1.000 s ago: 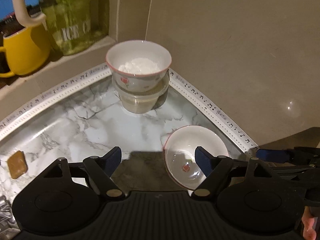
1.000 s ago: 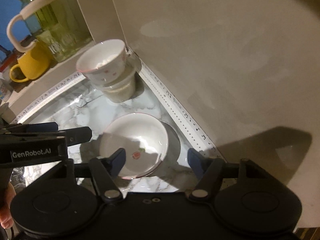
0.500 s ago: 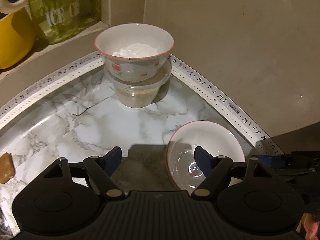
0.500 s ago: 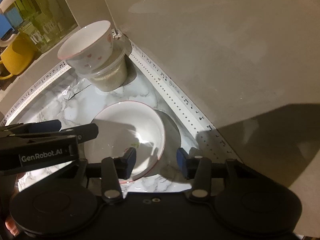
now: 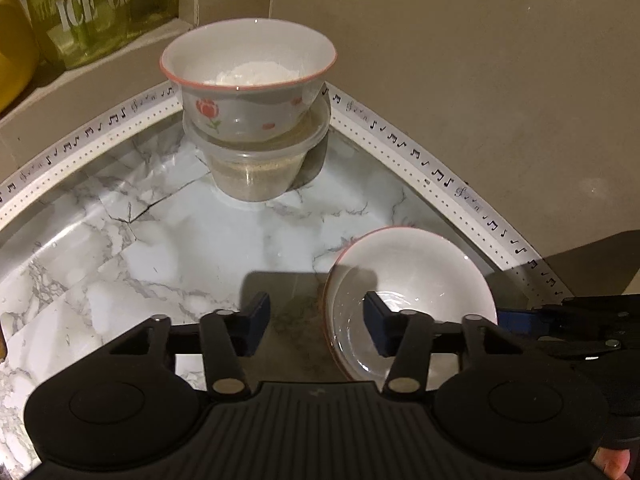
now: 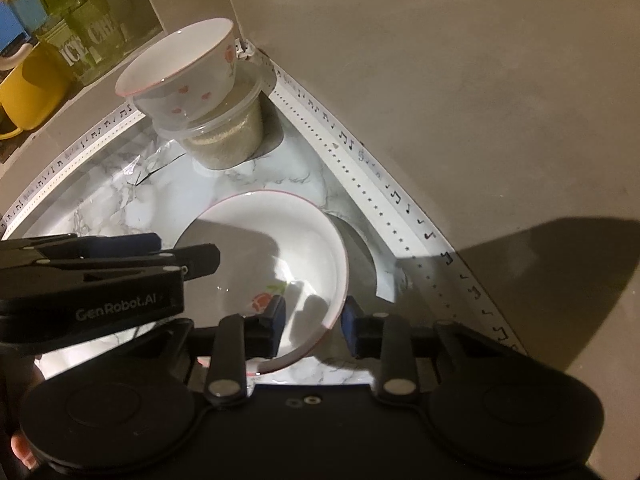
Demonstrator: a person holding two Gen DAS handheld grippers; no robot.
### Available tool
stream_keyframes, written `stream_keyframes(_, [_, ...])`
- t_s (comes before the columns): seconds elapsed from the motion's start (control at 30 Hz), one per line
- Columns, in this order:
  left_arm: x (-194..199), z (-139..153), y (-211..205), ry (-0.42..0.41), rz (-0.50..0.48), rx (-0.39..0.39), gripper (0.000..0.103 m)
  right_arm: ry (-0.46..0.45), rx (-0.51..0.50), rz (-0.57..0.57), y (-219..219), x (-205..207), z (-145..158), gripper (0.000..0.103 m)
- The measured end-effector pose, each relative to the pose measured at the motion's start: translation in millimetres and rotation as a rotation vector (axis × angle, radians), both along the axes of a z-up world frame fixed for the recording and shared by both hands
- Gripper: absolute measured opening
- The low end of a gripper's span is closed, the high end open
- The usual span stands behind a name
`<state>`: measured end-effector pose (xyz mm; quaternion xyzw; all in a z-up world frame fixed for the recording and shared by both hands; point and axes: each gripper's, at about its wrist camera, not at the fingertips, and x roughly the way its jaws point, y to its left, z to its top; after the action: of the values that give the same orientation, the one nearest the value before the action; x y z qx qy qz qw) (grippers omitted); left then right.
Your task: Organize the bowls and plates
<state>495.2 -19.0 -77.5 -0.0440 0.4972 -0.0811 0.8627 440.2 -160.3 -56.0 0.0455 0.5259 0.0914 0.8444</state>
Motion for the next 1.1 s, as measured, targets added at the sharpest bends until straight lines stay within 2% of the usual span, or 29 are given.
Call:
stream_keyframes(0.1, [0.8, -2.5, 1.5, 0.007, -0.002, -0.001, 0.043, -0.002, -0.005, 0.001, -0.2, 0.5, -0.7, 0.026])
stream_keyframes(0.23, [2.4, -5.8, 3.5, 0.021, 0.007, -0.007, 0.042, -0.004, -0.014, -0.004, -2.5, 0.5, -1.4, 0.018])
stream_keyframes(0.27, [2.4, -6.8, 3.5, 0.025, 0.003, -0.008, 0.038, -0.004, -0.019, -0.005, -2.8, 0.5, -1.8, 0.016])
stream_keyframes(0.33, [3.1, -9.0, 2.3, 0.033, -0.003, -0.004, 0.033, -0.005, -0.018, -0.007, -4.4, 0.3, -2.0, 0.015])
stream_keyframes(0.43, [2.2, -9.5, 1.9, 0.028, -0.005, -0.005, 0.031, -0.009, -0.021, -0.003, -3.6, -0.5, -2.1, 0.015])
stream_keyframes(0.5, [2.2, -9.8, 2.0, 0.033, -0.008, -0.013, 0.02, -0.011, -0.022, -0.003, -3.2, -0.6, -2.1, 0.015])
stream_keyframes(0.67, [1.1, -8.3, 0.5, 0.03, -0.022, -0.017, 0.01, -0.018, -0.022, -0.002, -3.3, -1.3, -2.2, 0.014])
stream_keyframes(1.1, [-6.0, -3.4, 0.7, 0.04, -0.005, -0.018, 0.009, -0.032, -0.019, 0.007, -0.1, -6.0, 0.6, 0.013])
